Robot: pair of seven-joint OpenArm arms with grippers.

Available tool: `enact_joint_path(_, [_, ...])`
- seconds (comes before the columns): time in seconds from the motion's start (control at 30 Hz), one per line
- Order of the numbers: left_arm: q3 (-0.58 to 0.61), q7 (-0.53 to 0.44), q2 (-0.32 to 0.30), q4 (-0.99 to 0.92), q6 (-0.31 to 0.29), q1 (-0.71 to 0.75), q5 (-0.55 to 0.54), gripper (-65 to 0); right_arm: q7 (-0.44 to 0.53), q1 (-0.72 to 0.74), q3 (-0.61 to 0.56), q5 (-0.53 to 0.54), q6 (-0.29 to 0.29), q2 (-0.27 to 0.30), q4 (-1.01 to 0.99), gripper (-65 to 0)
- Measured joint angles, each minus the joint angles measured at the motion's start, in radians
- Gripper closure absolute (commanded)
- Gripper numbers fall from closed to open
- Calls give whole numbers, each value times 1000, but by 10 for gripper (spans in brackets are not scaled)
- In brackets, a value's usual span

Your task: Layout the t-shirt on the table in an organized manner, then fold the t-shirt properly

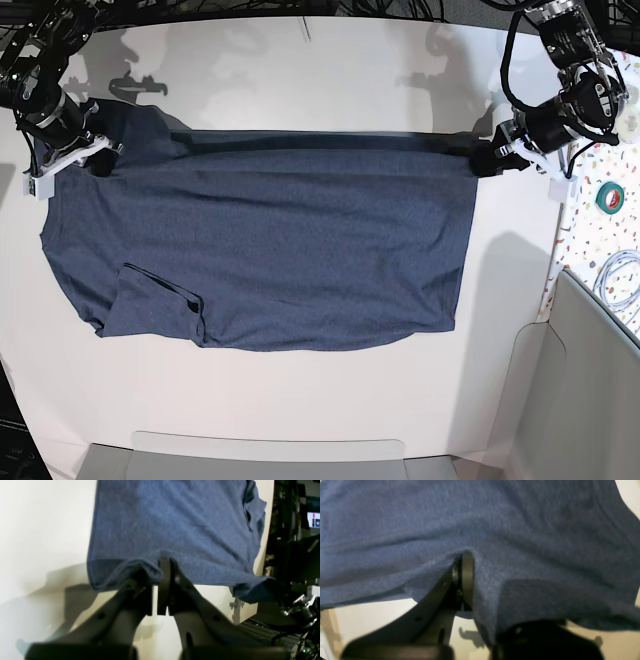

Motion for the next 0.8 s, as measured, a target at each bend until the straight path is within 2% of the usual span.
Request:
enact_joint_path(0.27, [59, -3, 3, -116, 0, -1, 15, 0, 3, 40, -48, -21, 0, 3, -116, 0])
enact_joint_path(0.6, [59, -2, 3, -122, 0, -40, 17, 0, 4, 105, -131, -27, 0, 15, -129, 0])
enact_joint_path(0.8, [59, -3, 0, -123, 0, -39, 16, 0, 5, 154, -224, -150, 0, 24, -151, 0])
